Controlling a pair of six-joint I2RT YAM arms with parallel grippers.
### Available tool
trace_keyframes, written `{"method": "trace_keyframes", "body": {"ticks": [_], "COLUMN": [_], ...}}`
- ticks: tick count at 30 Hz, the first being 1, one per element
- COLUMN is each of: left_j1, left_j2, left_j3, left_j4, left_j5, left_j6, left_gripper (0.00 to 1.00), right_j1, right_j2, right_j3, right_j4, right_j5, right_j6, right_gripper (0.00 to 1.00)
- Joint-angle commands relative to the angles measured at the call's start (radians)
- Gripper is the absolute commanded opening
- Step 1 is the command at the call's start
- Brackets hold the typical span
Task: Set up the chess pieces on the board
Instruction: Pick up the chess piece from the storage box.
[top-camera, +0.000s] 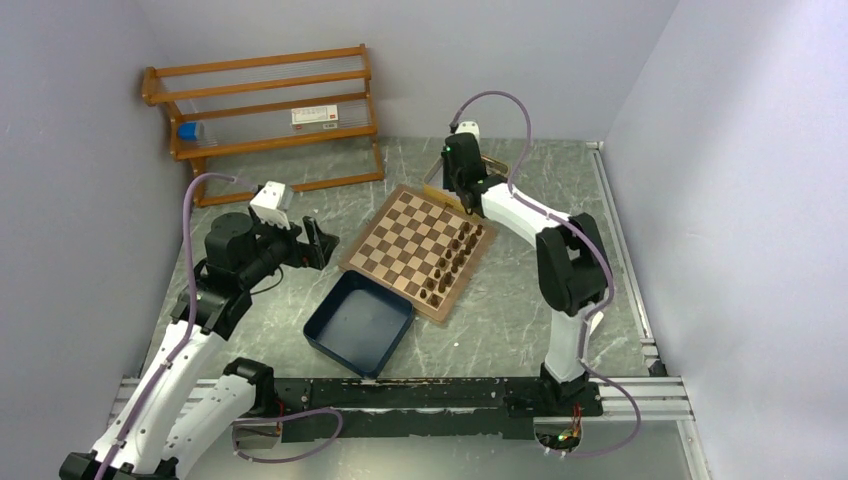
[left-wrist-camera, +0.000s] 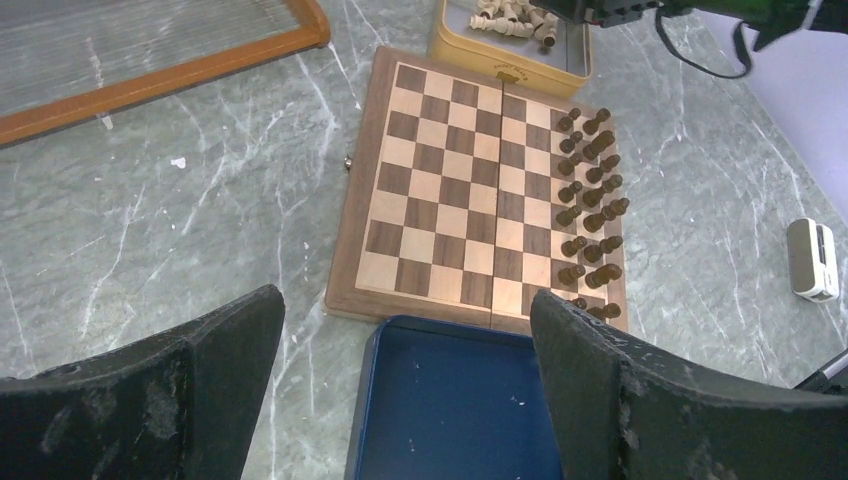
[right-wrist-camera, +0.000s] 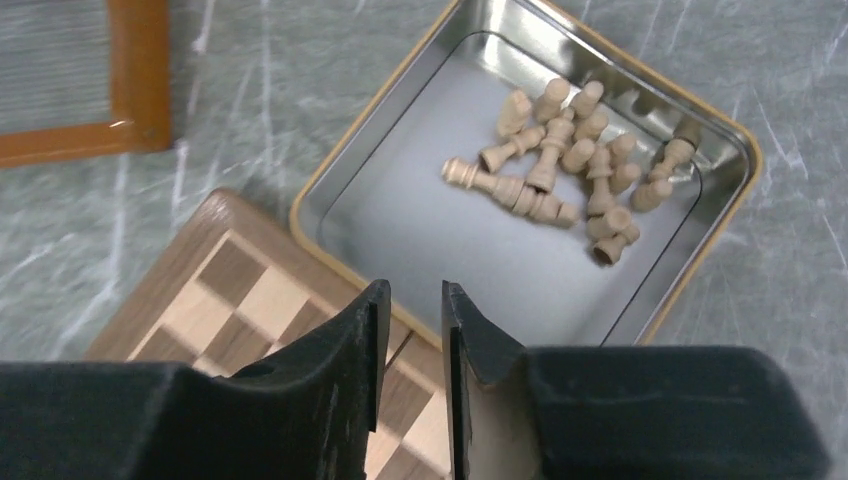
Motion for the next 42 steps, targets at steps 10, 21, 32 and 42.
{"method": "trace_keyframes", "body": {"ticks": [10, 21, 32, 42], "left_j1": [0.007, 0.007, 0.008, 0.007], "left_j2": [0.008, 0.014, 0.025, 0.033], "left_j3": [-0.007, -0.004, -0.001, -0.001], "left_j4": [-0.001, -0.004, -0.002, -0.002], "left_j5": [0.004, -0.007, -0.006, -0.005], "left_j6": [0.012, 0.008, 0.006, 0.007], "left_gripper": [0.98, 0.98, 0.97, 0.98], "right_j1": [-0.134, -0.158, -0.175, -0.188], "right_j2": [0.348, 0.479, 0.545, 0.579], "right_j3": [0.35, 0.515, 0.565, 0.592], "right_j4": [-0.025, -0.07, -0.069, -0.079], "right_j5": [-0.141, -0.146, -0.128, -0.159], "right_j6": [-0.188, -0.281, -0.307, -0.311], "right_gripper": [0.38, 0.38, 0.4, 0.33]}}
